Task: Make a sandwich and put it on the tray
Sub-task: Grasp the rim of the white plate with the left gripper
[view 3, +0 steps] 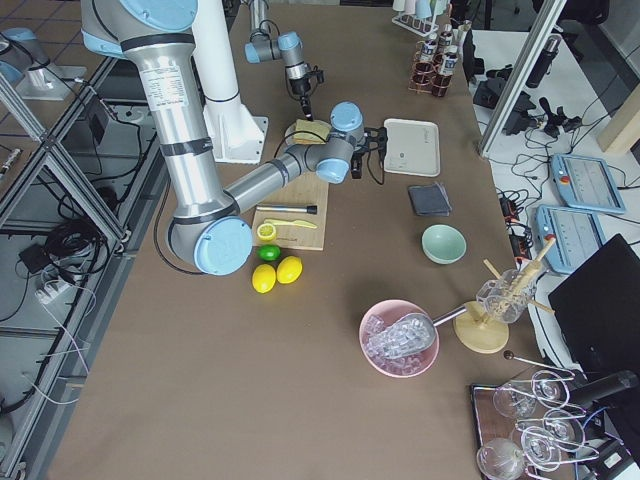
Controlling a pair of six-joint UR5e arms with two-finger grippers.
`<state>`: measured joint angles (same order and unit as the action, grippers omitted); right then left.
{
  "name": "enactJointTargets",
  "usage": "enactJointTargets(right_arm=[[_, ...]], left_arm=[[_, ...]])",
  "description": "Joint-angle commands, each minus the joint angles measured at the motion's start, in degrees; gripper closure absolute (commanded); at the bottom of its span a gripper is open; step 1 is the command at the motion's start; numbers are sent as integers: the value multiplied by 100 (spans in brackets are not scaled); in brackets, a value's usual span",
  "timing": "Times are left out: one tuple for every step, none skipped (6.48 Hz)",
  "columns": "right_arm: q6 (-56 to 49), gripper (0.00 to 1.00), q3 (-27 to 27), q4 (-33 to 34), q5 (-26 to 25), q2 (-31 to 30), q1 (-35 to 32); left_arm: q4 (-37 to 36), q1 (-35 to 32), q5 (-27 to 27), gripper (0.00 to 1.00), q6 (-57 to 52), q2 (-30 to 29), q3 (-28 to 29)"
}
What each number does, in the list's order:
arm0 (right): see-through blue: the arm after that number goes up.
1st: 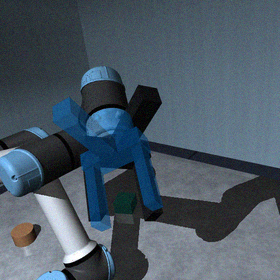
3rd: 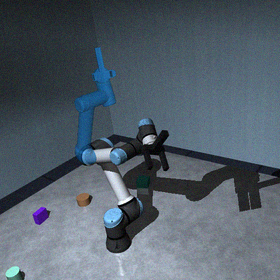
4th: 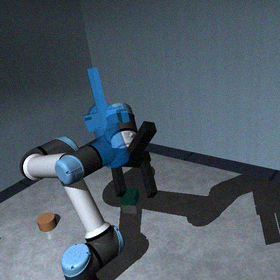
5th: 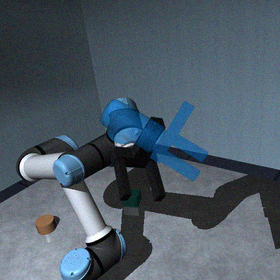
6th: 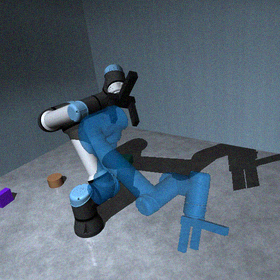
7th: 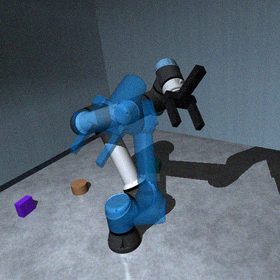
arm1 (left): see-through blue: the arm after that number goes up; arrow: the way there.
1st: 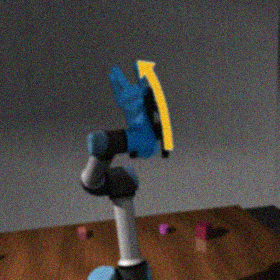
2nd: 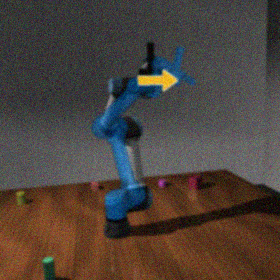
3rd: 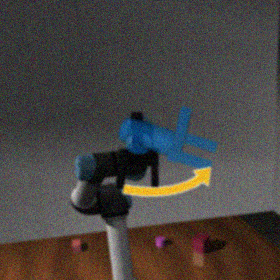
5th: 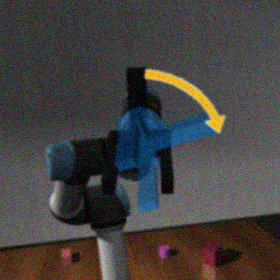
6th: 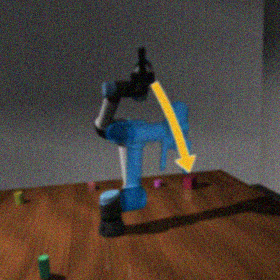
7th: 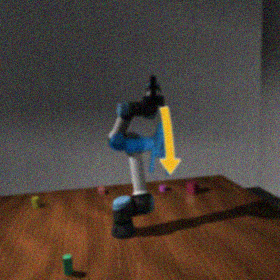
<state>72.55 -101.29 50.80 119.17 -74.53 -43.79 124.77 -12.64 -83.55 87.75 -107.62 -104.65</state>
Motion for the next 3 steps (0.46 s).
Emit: enactJointTargets(right_arm=[[5, 0, -23, 0, 1, 26, -7], [5, 0, -5, 0, 1, 18, -7], [5, 0, -14, -9, 1, 18, -7]], left_arm=[[-58, -438, -569, 100, -56, -13, -160], [-284, -676, -888, 100, -56, -13, -405], [-661, -896, -1013, 100, -56, -161, -468]])
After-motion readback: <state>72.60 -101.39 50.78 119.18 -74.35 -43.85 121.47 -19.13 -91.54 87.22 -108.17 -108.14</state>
